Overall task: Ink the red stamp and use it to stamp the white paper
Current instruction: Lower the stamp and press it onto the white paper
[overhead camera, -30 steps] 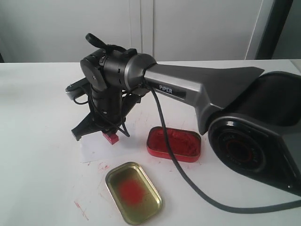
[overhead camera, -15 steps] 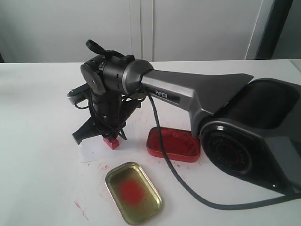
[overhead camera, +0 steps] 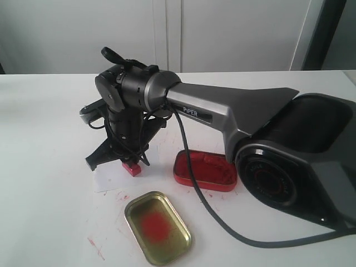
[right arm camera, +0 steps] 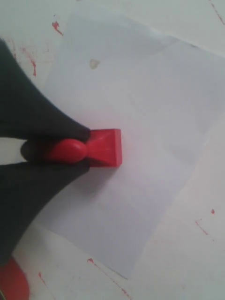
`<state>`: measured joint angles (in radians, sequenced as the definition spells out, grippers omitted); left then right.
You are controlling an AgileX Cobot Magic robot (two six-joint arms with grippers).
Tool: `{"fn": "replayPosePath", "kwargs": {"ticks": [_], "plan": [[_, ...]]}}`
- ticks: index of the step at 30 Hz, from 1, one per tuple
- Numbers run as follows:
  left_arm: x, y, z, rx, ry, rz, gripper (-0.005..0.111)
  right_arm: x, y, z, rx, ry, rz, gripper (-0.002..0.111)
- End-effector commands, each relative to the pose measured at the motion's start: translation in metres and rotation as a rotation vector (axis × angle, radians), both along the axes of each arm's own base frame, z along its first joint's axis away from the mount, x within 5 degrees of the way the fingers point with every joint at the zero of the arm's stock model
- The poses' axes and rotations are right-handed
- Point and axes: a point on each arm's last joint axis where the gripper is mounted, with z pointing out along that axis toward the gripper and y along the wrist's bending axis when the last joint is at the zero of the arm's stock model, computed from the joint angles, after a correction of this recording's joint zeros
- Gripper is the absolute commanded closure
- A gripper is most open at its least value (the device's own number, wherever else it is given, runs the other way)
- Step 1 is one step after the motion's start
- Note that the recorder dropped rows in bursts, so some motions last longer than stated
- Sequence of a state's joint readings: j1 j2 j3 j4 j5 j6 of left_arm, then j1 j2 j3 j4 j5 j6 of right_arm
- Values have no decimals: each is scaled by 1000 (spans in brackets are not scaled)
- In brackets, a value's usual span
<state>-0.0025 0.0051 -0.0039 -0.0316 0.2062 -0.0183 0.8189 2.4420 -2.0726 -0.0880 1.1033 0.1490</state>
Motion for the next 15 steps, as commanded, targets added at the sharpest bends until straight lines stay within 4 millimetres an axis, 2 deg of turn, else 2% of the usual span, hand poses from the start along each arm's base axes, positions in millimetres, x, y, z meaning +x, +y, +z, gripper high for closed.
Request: {"fn": "replayPosePath", "kwargs": {"ticks": [1,5,15], "plan": [[0,0,-1,-5,-3,1,107,-8,-5,-59,-102,122,-7,108],[0,0,-1,-5,-3,1,107,-8,-4,-58,-94,116,-16,108],[0,0,-1,-5,-3,1,107,-4,-3,-9,-19,27,-11,108]]}}
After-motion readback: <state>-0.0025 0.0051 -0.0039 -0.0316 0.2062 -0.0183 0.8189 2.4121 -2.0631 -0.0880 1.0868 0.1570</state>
